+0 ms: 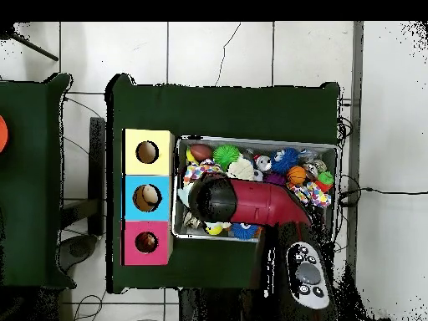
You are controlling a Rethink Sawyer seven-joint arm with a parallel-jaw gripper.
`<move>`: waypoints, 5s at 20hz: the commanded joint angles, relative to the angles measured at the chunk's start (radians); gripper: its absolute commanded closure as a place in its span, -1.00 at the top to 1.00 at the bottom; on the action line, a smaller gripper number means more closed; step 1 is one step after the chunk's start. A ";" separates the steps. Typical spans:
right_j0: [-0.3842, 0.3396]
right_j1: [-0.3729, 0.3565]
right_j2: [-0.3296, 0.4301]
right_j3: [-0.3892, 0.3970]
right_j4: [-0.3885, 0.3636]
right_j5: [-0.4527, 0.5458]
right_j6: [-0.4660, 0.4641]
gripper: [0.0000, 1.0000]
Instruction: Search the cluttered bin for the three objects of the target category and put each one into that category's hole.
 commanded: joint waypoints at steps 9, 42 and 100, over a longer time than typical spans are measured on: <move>-0.060 0.041 0.068 -0.097 -0.038 0.146 -0.047 1.00; -0.084 0.203 -0.113 -0.233 -0.283 -0.004 0.063 1.00; -0.359 0.468 0.056 -0.222 -0.273 -0.272 0.014 -1.00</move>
